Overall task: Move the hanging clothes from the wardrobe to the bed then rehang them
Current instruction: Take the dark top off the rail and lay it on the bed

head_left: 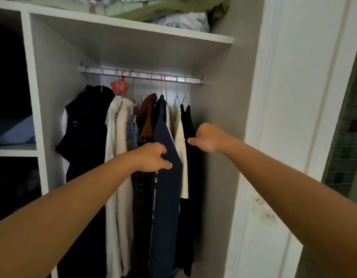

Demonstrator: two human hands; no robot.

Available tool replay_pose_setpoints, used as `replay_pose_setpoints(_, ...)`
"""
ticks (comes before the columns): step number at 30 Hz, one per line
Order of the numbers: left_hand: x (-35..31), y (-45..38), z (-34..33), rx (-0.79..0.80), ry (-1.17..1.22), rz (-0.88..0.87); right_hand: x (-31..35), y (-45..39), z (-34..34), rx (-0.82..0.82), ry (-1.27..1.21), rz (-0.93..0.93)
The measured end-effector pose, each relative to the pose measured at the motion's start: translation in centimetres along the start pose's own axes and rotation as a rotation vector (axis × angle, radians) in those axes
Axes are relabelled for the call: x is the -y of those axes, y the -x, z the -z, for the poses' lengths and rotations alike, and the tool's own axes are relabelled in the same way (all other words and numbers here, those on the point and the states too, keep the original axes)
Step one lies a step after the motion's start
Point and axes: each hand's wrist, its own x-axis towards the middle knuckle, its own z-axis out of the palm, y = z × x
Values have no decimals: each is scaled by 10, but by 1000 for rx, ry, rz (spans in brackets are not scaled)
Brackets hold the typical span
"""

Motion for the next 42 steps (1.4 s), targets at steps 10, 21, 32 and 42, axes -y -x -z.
replay_pose_setpoints(10, 19, -90, 32, -91, -148, -248, 13, -132, -3, -150, -16, -181)
replay_pose_setpoints(21, 11, -128, 38, -762, -290, -489, 17, -188, -22, -110, 61, -234)
replay_pose_setpoints(32, 14, -140, 46, -701, -344, -410, 3, -186, 0, -344, 131, -239)
replay_pose_setpoints(42, 1, -135, 42, -683, -307, -411, -2, -140, 33, -420, 258, -188)
